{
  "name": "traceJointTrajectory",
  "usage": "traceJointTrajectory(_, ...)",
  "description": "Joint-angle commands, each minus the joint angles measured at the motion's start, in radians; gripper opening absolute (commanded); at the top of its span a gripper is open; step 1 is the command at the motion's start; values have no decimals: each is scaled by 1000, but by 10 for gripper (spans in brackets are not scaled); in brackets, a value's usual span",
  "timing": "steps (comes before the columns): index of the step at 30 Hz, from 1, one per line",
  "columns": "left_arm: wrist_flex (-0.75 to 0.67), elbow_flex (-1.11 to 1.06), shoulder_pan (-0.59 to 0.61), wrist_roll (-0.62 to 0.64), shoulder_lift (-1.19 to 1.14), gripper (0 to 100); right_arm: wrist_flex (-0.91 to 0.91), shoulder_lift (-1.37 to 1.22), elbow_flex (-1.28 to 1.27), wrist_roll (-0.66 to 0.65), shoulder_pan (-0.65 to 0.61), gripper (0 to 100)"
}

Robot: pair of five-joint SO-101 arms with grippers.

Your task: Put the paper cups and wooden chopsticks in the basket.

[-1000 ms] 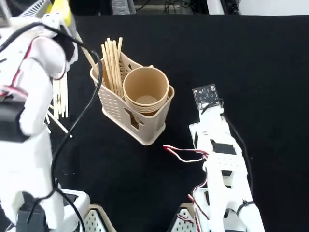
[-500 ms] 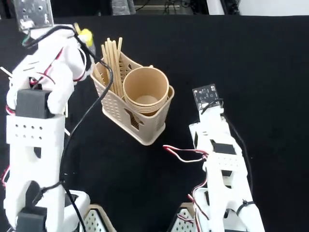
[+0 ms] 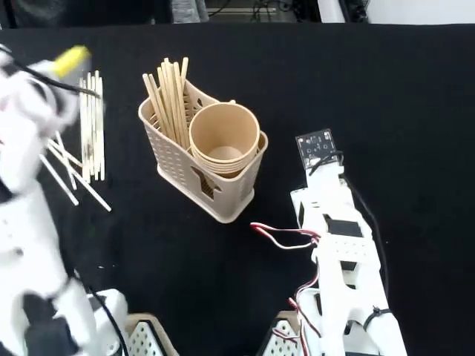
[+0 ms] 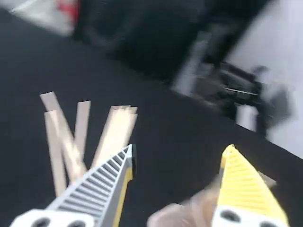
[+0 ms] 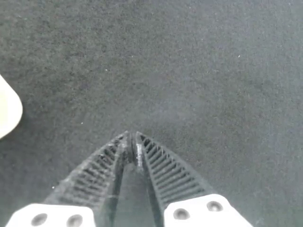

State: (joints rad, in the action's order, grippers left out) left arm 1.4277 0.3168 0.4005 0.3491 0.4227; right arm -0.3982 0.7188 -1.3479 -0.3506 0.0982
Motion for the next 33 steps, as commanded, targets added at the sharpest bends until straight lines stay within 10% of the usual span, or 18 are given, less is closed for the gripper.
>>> traceJointTrajectory(1, 20, 94, 153, -41, -189, 293, 17, 18, 2, -6, -12, 13)
traceJointTrajectory(19, -54, 684, 288, 101, -1312, 292, 20, 18, 2, -6, -14, 13)
traceJointTrajectory(33, 31, 1058, 260, 199, -1631, 212, 20, 18, 2, -6, -14, 13)
